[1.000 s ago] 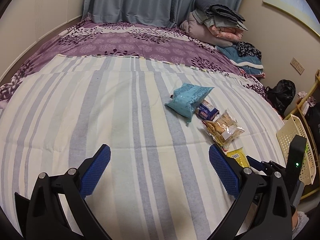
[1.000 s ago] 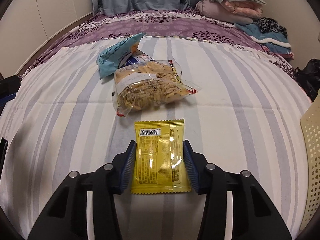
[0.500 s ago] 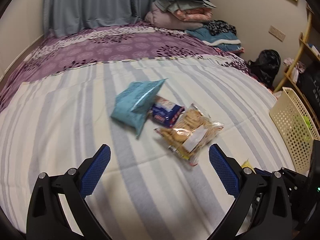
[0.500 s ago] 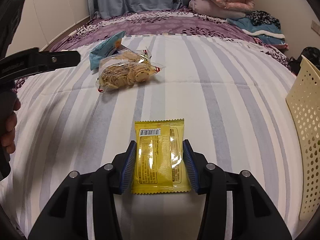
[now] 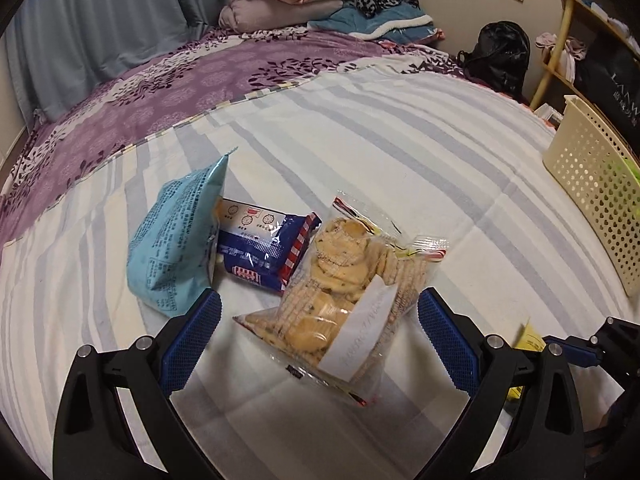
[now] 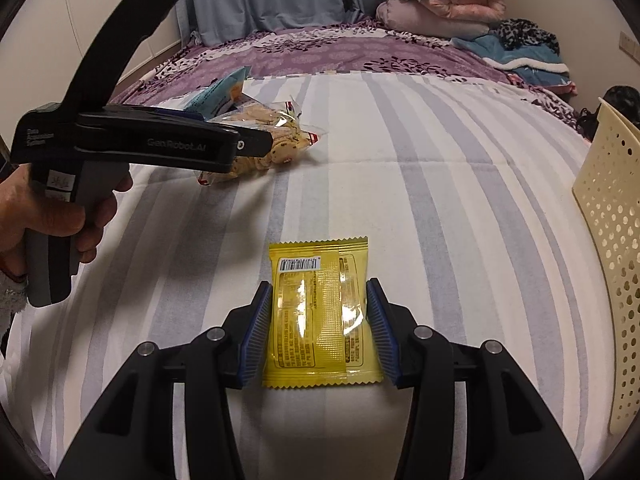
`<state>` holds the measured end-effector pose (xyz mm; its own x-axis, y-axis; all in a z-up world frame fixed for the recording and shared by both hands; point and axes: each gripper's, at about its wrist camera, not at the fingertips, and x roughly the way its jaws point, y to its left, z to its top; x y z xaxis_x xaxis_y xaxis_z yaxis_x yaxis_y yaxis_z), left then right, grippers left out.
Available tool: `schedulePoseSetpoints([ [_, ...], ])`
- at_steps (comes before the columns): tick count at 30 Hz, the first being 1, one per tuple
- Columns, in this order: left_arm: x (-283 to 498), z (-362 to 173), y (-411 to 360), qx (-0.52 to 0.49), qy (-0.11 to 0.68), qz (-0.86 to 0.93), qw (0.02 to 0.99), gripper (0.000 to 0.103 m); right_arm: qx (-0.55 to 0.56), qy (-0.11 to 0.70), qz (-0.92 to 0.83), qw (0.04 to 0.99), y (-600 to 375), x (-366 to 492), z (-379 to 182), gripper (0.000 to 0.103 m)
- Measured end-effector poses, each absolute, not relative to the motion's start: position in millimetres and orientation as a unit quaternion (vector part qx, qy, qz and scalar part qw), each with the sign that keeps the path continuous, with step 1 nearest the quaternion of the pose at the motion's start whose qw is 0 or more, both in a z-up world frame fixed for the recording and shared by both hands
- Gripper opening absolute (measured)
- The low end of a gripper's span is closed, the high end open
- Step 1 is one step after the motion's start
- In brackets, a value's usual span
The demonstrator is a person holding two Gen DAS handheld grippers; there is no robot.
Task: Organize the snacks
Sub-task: 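Grasp the clear cookie bag with the left gripper while the right holds the yellow packet, then carry the yellow cracker packet into the basket and open the right gripper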
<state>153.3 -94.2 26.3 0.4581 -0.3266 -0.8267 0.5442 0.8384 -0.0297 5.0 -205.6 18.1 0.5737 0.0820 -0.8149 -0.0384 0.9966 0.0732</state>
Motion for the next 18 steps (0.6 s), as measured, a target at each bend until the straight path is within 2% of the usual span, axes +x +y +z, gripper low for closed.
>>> schedulePoseSetpoints([
  [9, 162, 12, -105, 0.117, 0.472, -0.275, 0.83, 0.099, 0.007, 0.457, 0.036, 0.889, -204, 3, 18, 0.048],
  [14, 157, 13, -105, 0.103, 0.469, -0.277, 0.833, 0.08, 0.002, 0.456, 0.035, 0.889, -202, 3, 19, 0.048],
  [18, 149, 17, -101, 0.101, 0.462, -0.268, 0.839, 0.072, 0.001, 0.455, 0.035, 0.89, -203, 2, 20, 0.048],
])
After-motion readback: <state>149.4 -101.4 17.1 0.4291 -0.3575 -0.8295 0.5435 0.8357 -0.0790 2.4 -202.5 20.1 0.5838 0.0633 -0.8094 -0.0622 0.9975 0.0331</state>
